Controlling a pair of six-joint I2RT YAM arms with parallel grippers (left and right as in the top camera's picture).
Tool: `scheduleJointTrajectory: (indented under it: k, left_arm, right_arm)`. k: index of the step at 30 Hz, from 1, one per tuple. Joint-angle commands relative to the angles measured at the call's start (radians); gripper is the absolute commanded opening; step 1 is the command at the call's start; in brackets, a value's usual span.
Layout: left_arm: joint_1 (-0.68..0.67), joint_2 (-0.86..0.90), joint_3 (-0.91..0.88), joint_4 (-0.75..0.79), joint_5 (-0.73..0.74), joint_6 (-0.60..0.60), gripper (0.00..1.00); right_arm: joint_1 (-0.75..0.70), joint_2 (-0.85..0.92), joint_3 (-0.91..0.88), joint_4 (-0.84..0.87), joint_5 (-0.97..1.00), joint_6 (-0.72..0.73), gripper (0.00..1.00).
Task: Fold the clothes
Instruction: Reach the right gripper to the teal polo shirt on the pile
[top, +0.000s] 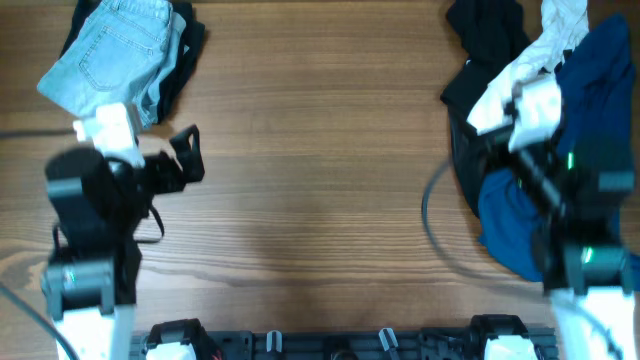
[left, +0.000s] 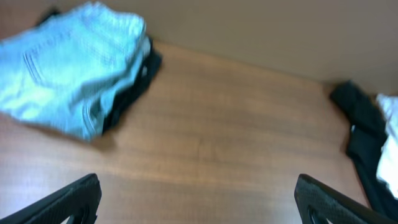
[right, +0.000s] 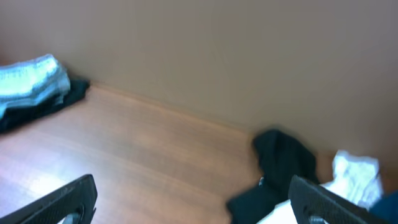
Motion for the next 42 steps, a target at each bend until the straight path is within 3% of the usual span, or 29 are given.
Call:
scheduleJointTrajectory:
  k: [1,4,7,13,19,24,27,31,42]
  left_arm:
    - [-0.004,0.177,0.191,-0.125,0.016,-0.008,1.00]
    - [-0.004,0.309,0.312,-0.248,0.016,-0.004,1.00]
    - [-0.004,0.417,0.388,-0.329,0.017,-0.005,1.00]
    - [-0.004,0.544,0.392,-0.317,0.019,-0.005,1.00]
    - [-0.004,0.586,0.392,-0.305,0.043,-0.005,1.00]
    - [-0.004,0.586,0.392,-0.275,0.043,-0.005,1.00]
    - [-0.004,0.586,0.392,-0.264,0.043,-0.005,1.00]
    - [-0.004,0.586,0.392,-0.256,0.043,-0.005,1.00]
    - [-0.004,0.586,0.392,-0.257,0.043,-0.005,1.00]
  right_arm:
    - [0.005,0.209,0.226,-0.169,0.005,0.010,1.00]
    - [0.005,0.339,0.346,-0.282,-0.015,0.012,1.00]
    - [0.005,0.422,0.370,-0.290,-0.039,0.021,1.00]
    - [-0.010,0.512,0.369,-0.336,-0.034,0.046,1.00]
    - [-0.171,0.565,0.367,-0.390,0.301,0.407,1.00]
    - [-0.331,0.647,0.362,-0.406,0.305,0.410,0.98]
    - [-0.376,0.713,0.362,-0.415,0.306,0.410,0.92]
    - [-0.396,0.806,0.362,-0.414,0.320,0.419,0.84]
    - [-0.403,0.989,0.362,-0.346,0.372,0.441,0.78]
